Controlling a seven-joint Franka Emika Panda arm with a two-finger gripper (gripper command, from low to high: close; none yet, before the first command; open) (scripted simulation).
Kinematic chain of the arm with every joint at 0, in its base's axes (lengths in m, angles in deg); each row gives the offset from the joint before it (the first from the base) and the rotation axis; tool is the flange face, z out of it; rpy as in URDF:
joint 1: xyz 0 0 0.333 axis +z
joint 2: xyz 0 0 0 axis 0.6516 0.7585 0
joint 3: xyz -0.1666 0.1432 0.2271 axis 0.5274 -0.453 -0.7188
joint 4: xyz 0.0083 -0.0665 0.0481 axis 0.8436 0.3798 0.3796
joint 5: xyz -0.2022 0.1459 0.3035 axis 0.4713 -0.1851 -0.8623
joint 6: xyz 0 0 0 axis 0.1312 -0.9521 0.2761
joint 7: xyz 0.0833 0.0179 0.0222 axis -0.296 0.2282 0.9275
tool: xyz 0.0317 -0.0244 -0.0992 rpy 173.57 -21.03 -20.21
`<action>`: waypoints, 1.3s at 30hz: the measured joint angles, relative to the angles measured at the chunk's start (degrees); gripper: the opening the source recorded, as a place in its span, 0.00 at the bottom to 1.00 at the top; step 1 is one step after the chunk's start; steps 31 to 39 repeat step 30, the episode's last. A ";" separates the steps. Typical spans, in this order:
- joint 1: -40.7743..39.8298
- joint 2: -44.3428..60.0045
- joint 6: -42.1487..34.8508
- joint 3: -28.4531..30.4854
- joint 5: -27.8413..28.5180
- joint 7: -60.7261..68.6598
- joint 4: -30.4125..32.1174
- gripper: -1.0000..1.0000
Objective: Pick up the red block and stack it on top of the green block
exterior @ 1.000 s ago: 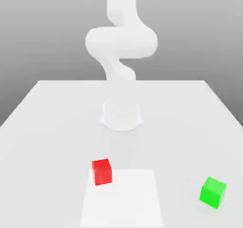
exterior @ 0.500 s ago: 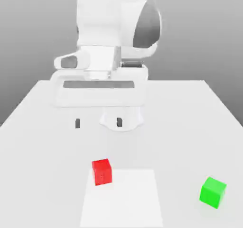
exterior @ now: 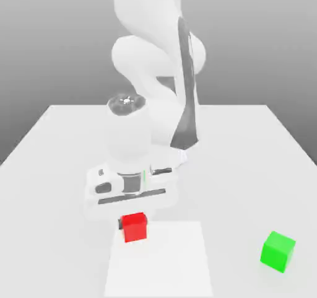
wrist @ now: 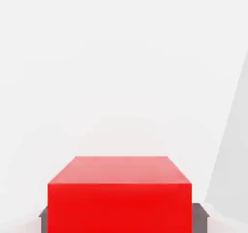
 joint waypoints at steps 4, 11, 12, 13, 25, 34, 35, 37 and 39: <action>0.77 -3.17 -2.64 1.44 2.53 -1.85 0.51 0.00; 3.82 -14.14 -13.95 1.44 9.30 -6.12 0.10 0.00; 6.26 -13.68 -15.11 0.34 9.35 -5.75 -1.49 0.00; 8.69 -13.01 -16.22 -0.72 9.35 -5.31 -3.24 0.00; 27.71 0.36 -20.95 -10.89 11.01 -2.02 -21.30 0.00; 28.31 4.06 -17.59 -10.22 12.06 -2.75 -21.60 1.00; 28.31 4.06 -17.59 -10.22 12.06 -2.75 -21.60 1.00; 28.31 4.06 -17.59 -10.22 12.06 -2.75 -21.60 1.00; 28.31 4.06 -17.59 -10.22 12.06 -2.75 -21.60 1.00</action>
